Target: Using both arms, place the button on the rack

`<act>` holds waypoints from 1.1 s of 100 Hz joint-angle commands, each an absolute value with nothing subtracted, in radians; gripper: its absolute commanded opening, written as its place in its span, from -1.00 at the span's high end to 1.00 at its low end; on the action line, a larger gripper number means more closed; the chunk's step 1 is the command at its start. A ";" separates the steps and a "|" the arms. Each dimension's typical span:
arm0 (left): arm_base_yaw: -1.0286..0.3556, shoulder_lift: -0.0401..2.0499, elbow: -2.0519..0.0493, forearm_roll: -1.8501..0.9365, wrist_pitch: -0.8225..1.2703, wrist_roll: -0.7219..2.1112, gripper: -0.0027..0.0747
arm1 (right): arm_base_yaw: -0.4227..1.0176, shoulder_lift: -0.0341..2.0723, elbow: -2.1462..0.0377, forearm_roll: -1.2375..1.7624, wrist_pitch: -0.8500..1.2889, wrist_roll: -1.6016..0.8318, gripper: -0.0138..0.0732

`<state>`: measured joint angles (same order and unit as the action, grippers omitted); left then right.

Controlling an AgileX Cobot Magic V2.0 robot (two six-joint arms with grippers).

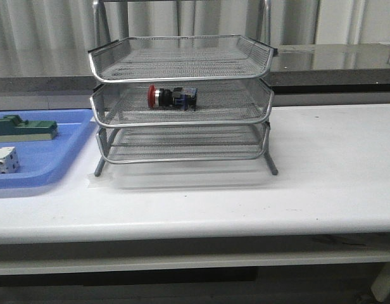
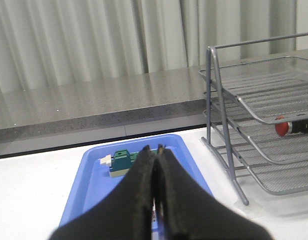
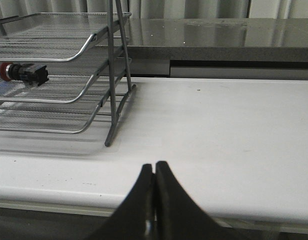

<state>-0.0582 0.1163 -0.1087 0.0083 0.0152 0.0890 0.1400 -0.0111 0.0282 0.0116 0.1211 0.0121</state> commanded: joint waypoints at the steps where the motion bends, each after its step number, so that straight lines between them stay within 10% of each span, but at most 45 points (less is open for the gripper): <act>1: -0.044 0.078 -0.110 0.061 -0.026 0.013 0.99 | 0.141 -0.030 0.009 0.000 0.032 0.013 0.81; 110: -0.032 -0.036 0.053 0.107 -0.015 -0.066 0.99 | 0.141 -0.030 0.009 0.000 0.036 0.012 0.81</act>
<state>-0.0360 -0.0036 -0.0035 0.1150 0.0714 -0.0513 0.1400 -0.0111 0.0282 0.0116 0.1211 0.0121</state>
